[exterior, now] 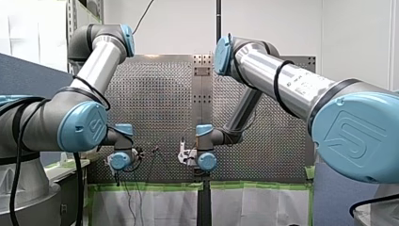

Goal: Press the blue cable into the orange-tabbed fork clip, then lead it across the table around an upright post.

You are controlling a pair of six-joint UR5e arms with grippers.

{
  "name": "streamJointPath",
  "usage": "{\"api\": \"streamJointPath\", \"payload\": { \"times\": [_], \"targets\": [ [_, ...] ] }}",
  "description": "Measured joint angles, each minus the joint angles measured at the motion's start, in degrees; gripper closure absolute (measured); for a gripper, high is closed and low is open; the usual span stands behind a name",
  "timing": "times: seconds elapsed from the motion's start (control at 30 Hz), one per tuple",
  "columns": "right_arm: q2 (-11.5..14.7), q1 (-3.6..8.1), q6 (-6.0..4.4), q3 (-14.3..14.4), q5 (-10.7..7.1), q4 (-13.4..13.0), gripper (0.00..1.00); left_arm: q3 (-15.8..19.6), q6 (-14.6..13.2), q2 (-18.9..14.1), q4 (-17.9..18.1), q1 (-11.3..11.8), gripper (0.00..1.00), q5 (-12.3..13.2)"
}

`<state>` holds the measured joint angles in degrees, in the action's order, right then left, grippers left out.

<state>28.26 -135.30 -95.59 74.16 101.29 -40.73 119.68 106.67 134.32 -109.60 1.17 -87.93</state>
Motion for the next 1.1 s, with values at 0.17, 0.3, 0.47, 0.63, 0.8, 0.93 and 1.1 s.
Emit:
{"api": "streamJointPath", "payload": {
  "times": [0.17, 0.3, 0.47, 0.63, 0.8, 0.93, 1.1],
  "targets": [
    [0.0, 0.44, -0.06, 0.0, 1.16, 0.2, 1.0, -2.7, -0.1, 0.0, -2.9, 0.3, 1.0, 0.5],
    [0.0, 0.76, -0.18, -0.2, 2.68, 0.2, 1.0, -4.5, -0.1, 0.0, -4.9, 0.5, 1.0, 0.7],
    [0.0, 1.17, -0.27, -0.4, 4.25, 0.3, 1.0, -6.1, -0.2, 0.0, -7.9, 0.7, 1.0, 0.8],
    [0.0, 1.34, -0.14, -1.0, 4.4, 0.5, 1.0, -6.4, -0.2, 0.0, -9.9, 0.9, 1.0, 0.8],
    [0.0, 1.53, -0.02, -2.1, 4.25, 1.2, 1.0, -6.6, -0.5, 0.0, -10.3, 1.1, 0.96, 0.8],
    [0.0, 1.79, -0.05, -2.5, 3.98, 1.3, 1.0, -7.6, -0.6, 0.0, -10.5, 1.2, 0.92, 0.8],
    [0.0, 2.46, -0.22, -2.9, 3.72, 1.3, 1.0, -8.9, -0.6, 0.0, -11.0, 1.1, 0.92, 0.8]
  ]
}}
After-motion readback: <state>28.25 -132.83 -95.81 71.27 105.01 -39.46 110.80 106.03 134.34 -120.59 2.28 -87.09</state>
